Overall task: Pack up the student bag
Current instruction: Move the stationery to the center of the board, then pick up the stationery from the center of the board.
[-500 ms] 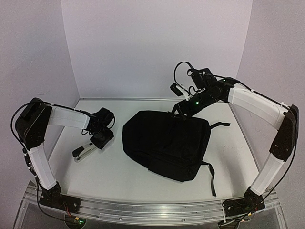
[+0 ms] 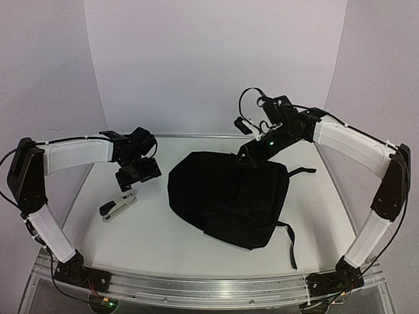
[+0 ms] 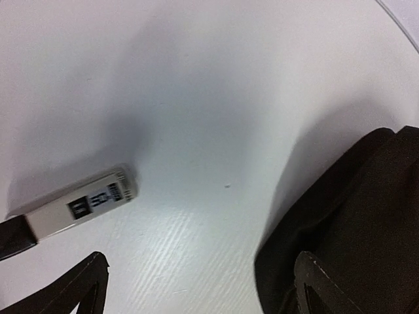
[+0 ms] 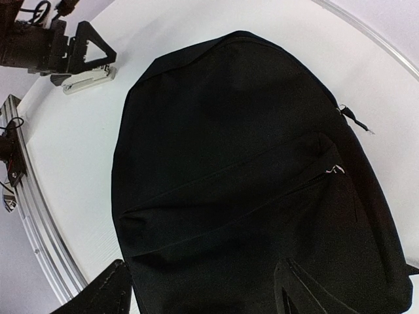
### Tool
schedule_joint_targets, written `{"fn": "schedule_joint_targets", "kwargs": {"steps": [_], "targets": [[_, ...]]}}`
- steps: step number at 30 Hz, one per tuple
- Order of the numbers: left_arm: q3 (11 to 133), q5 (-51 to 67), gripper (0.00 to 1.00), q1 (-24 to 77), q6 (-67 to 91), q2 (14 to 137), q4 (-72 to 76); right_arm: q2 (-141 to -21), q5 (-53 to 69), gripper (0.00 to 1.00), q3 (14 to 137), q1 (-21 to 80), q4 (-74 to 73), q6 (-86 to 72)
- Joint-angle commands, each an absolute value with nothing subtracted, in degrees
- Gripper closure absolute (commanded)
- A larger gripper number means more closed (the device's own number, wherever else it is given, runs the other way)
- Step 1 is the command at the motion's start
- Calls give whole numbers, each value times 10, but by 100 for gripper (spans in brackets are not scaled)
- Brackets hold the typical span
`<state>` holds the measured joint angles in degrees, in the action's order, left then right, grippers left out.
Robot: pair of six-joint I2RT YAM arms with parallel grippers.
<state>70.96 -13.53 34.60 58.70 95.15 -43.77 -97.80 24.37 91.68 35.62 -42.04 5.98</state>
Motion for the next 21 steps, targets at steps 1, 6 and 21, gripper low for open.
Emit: {"fn": "schedule_joint_targets", "kwargs": {"steps": [1,6,21], "targets": [[714,-190,0,324,564,928,-578,-962,255,25,916,355,-419,64],[689,-197,0,289,547,923,-613,-960,258,25,910,355,-419,65],[611,-123,8,230,438,983,-514,-935,248,25,890,355,-419,71]]}}
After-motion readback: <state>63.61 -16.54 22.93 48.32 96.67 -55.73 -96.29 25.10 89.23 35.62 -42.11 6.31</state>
